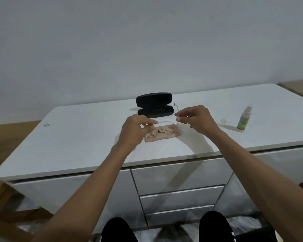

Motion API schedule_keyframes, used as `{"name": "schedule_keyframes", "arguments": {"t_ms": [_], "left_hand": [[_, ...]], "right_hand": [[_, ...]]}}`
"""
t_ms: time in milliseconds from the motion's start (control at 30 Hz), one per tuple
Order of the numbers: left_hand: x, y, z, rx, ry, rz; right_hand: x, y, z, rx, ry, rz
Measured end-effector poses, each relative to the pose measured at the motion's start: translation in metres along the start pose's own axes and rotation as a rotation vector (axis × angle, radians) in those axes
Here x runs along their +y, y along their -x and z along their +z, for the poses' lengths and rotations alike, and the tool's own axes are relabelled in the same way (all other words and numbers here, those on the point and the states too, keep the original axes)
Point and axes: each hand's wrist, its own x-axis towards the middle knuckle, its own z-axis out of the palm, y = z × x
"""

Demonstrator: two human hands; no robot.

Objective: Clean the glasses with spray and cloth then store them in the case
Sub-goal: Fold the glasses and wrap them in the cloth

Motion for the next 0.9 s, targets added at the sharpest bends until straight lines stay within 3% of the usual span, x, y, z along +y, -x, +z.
{"name": "schedule_keyframes", "arguments": {"t_ms": [167,367,533,667,800,900], "left_hand": [[-0.002,-0.002,0.008,0.002,-0.072,-0.048],[-0.012,-0.006,0.003,-0.018,0.311,-0.247],[-0.026,-0.003,-0.009,-0.028,0.418,-0.291],[-0.015,0.000,-0.015,-0.031,0.184,-0.204],[-0.008,0.002,-0.021,-0.287,-0.094,-0.080],[-0.006,0.000,-0.020,-0.342,-0.169,-0.030]], "right_hand": [[-0.005,-0.003,0.006,-0.017,0.156,-0.095],[-0.015,-0.005,0.017,-0.131,0.459,-0.245],[-0.021,-0.003,0.025,-0.259,0.654,-0.256],[-0.019,0.001,0.025,-0.261,0.614,-0.247],[-0.017,0.006,0.020,-0.303,0.591,-0.229],[-0.016,0.010,0.017,-0.322,0.587,-0.185]]}}
